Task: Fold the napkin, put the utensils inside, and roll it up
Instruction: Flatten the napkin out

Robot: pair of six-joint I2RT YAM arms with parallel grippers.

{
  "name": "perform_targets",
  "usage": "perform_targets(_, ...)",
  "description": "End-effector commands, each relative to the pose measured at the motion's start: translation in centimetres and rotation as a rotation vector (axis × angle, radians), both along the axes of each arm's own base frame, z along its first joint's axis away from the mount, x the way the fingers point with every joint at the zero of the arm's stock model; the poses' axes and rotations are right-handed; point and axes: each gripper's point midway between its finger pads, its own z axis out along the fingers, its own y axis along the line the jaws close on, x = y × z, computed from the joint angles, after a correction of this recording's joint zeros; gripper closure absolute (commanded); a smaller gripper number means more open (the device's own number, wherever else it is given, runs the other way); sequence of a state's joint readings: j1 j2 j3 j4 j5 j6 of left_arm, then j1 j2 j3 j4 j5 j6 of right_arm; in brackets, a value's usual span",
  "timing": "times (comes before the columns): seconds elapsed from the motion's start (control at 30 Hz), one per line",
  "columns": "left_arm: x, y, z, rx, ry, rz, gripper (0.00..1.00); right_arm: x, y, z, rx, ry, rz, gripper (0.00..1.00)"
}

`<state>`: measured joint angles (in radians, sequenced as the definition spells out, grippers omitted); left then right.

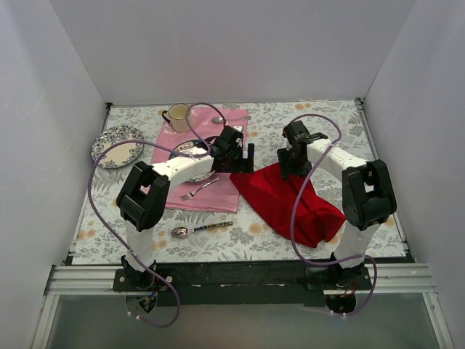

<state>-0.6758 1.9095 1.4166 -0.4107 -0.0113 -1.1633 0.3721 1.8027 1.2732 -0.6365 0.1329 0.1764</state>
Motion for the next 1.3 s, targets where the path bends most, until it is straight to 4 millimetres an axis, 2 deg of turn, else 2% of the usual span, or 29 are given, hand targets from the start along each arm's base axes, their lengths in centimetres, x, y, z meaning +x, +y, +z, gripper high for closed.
perform_targets(0.0, 1.5, 0.5, 1.6, 0.064, -0.067, -0.024, 0.08, 1.0, -0.5, 0.0, -0.021, -0.056, -0.003, 0.34)
perform_targets(0.17, 1.4, -0.6, 0.0, 0.056, -0.031, -0.082, 0.12, 1.0, -0.9, -0.8, -0.046, -0.049, -0.005, 0.44)
perform_targets(0.27, 1.0, -1.3, -1.1, 0.039, 0.008, -0.111, 0.14, 0.9, -1.6, -1.2, -0.089, -0.049, -0.018, 0.44)
perform_targets(0.33, 0.9, -1.5, -1.8, 0.039, 0.030, -0.126, 0.19, 1.0, -2.1, -1.4, -0.123, -0.050, -0.021, 0.47)
perform_targets(0.5, 0.4, -1.6, -2.8, 0.034, 0.059, -0.144, 0.23, 0.9, -1.9, -1.7, -0.130, -0.043, -0.013, 0.49)
perform_targets(0.67, 0.5, -1.7, -2.8, 0.026, 0.057, -0.159, 0.37, 0.9, -1.5, -2.4, -0.128, -0.028, -0.006, 0.52)
perform_targets(0.73, 0.5, -1.6, -2.5, 0.026, 0.051, -0.164, 0.39, 0.9, -1.6, -2.6, -0.136, -0.029, -0.008, 0.56)
perform_targets(0.77, 0.5, -1.7, -2.4, 0.023, 0.047, -0.171, 0.49, 0.9, -1.5, -2.7, -0.135, -0.028, -0.009, 0.59)
perform_targets(0.8, 0.7, -1.7, -2.3, 0.021, 0.043, -0.168, 0.54, 1.0, -1.7, -2.7, -0.146, -0.032, -0.018, 0.66)
perform_targets(0.83, 0.7, -1.7, -2.3, 0.022, 0.046, -0.170, 0.60, 1.1, -2.1, -2.7, -0.166, -0.036, -0.032, 0.69)
perform_targets(0.87, 0.8, -1.9, -2.0, 0.017, 0.041, -0.177, 0.68, 1.2, -2.4, -2.6, -0.183, -0.045, -0.048, 0.72)
perform_targets(0.9, 0.9, -1.8, -1.9, 0.017, 0.039, -0.176, 0.79, 1.4, -2.9, -2.2, -0.208, -0.062, -0.062, 0.77)
perform_targets(0.97, 1.3, -1.8, -0.5, 0.004, 0.008, -0.166, 0.91, 1.9, -3.3, -1.4, -0.224, -0.095, -0.084, 0.85)
perform_targets(1.0, 1.5, -1.9, 0.2, -0.001, -0.007, -0.161, 1.00, 2.3, -3.8, -0.8, -0.248, -0.119, -0.101, 0.98)
perform_targets(1.13, 2.2, -1.9, 4.2, -0.046, -0.108, -0.142, 1.00, 3.4, -5.4, 2.8, -0.301, -0.221, -0.180, 0.99)
perform_targets(1.17, 2.2, -1.8, 5.3, -0.062, -0.130, -0.140, 1.00, 3.5, -5.8, 3.6, -0.308, -0.241, -0.197, 0.99)
perform_targets(1.2, 2.0, -1.7, 7.6, -0.093, -0.179, -0.140, 1.00, 3.7, -6.5, 5.3, -0.313, -0.286, -0.225, 0.99)
perform_targets(1.27, 1.6, -1.5, 9.4, -0.140, -0.240, -0.143, 1.00, 3.8, -7.1, 7.1, -0.296, -0.342, -0.256, 0.99)
